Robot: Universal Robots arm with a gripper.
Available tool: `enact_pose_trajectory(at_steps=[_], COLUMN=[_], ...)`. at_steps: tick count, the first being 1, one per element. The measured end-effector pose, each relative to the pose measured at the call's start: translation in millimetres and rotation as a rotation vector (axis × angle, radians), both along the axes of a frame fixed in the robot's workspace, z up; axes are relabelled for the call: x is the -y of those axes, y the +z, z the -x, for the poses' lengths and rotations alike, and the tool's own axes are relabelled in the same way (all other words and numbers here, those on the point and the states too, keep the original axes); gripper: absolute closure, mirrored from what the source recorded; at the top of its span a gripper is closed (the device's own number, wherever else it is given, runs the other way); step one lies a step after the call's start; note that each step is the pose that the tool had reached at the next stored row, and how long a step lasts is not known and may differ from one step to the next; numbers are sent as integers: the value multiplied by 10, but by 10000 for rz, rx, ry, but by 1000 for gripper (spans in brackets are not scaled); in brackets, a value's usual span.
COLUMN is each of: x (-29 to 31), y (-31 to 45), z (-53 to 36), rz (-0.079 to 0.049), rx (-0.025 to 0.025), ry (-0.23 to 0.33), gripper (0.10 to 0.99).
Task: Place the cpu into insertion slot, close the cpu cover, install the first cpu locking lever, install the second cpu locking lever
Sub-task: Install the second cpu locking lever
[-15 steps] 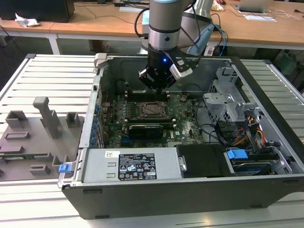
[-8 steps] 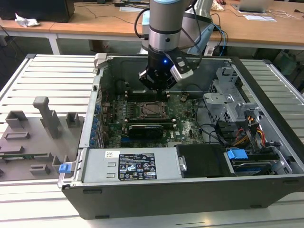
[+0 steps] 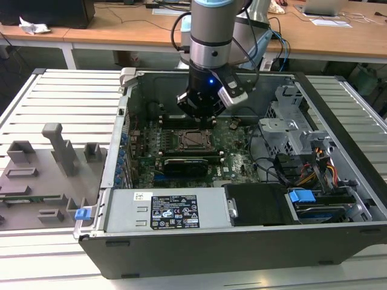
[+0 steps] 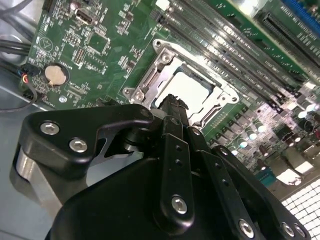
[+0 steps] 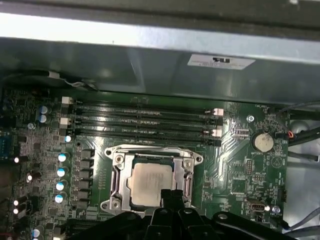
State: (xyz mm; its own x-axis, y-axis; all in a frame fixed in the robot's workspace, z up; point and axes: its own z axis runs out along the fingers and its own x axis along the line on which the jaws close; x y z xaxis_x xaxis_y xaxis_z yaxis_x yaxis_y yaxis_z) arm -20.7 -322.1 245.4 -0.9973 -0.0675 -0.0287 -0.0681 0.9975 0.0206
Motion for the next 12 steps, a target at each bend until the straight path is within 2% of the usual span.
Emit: enact_pose_trajectory(at_steps=[2,5,6,12], x=[26,43,48,129], y=[0,0,-1,-10], z=[0,0,0,0], rz=[0,-10,-15,-21], rx=[-28,-185,-221,-233], ry=[0,-1,-1,-1], gripper=[980,980,980,980])
